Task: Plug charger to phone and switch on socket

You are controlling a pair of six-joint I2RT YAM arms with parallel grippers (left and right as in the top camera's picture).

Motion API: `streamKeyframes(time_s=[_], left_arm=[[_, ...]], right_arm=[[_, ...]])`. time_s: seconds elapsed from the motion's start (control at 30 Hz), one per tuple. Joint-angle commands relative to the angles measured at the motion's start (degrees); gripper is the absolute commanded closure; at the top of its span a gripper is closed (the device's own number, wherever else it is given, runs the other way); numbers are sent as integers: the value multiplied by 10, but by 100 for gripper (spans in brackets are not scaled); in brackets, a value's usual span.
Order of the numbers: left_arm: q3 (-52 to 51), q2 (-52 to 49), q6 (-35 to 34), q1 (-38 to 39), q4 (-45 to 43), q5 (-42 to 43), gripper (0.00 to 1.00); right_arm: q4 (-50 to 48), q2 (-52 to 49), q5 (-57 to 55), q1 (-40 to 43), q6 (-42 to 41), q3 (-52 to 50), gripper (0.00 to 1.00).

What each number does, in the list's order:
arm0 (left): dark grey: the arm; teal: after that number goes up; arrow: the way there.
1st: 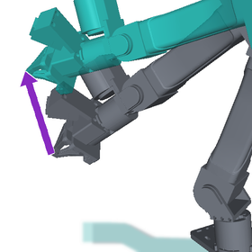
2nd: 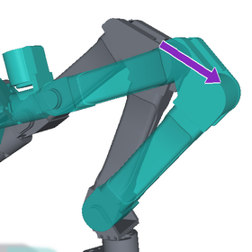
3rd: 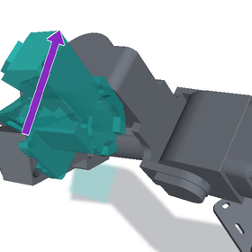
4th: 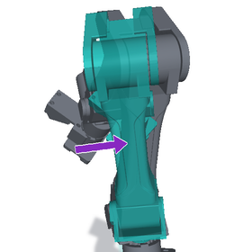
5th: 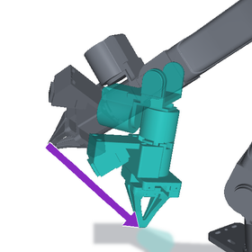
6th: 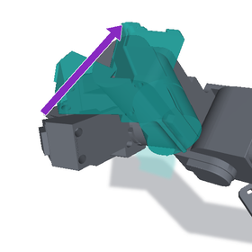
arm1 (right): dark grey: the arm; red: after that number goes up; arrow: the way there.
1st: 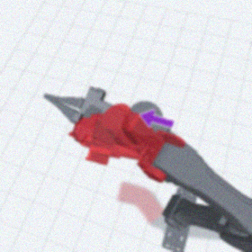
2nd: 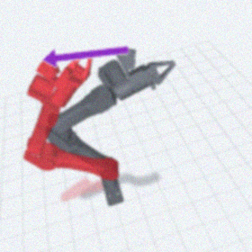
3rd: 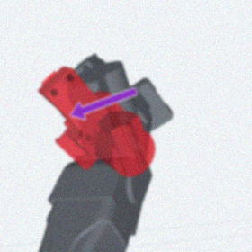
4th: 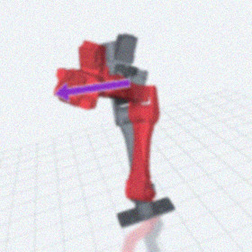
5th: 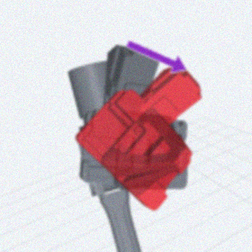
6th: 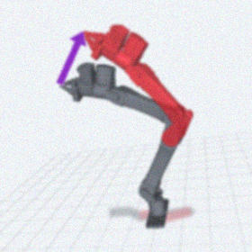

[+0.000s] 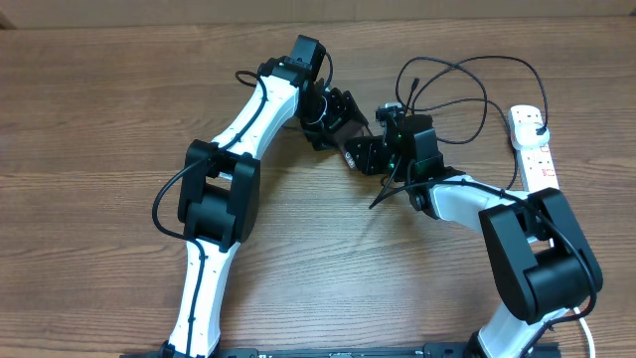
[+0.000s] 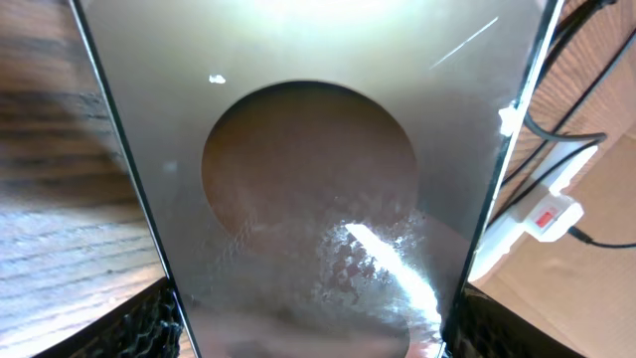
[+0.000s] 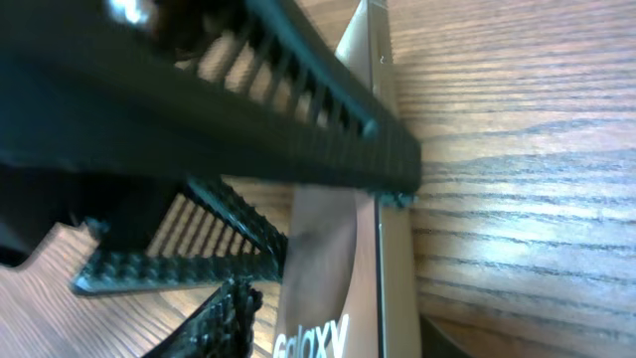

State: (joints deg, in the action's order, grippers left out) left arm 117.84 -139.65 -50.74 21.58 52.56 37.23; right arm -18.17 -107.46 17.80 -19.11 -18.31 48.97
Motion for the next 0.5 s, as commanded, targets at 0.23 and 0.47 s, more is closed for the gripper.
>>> streamKeyframes(time_s=[0.23,0.47], left_arm=[[19,0,1,-3,-18,63,0],[19,52,87,-15,3,35,0]], right_arm=[[-2,3,60,22,-62,29,96],[12,23,136,94,-120,29,96]])
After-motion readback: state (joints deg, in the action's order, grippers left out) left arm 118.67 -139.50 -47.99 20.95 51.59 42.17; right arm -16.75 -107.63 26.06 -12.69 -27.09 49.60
